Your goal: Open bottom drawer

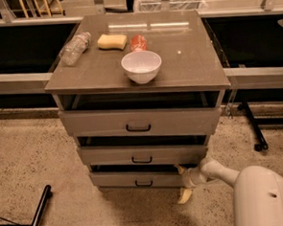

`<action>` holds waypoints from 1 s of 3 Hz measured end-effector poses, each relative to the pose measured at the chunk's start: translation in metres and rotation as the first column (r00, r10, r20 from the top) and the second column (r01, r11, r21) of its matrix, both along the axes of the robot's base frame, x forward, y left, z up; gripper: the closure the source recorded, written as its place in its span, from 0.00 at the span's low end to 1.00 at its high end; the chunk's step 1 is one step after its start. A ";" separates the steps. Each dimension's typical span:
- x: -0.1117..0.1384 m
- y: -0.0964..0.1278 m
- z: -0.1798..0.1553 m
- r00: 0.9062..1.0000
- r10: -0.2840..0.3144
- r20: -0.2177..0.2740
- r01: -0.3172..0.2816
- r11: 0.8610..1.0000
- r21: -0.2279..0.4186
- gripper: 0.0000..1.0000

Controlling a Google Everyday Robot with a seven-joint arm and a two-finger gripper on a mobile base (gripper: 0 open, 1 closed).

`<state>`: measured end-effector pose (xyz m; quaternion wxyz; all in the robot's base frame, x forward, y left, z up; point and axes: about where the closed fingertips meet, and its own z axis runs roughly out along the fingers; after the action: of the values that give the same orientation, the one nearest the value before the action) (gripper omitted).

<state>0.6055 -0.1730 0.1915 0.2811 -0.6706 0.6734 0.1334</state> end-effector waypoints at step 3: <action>0.001 -0.002 -0.025 0.999 -0.046 -0.018 0.044 0.996 -0.081 0.18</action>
Offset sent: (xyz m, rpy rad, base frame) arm -0.0005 -0.0005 -0.0220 -0.0698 0.0178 -0.0305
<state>0.6066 -0.1748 0.1662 0.2502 -0.6648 0.6959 0.1062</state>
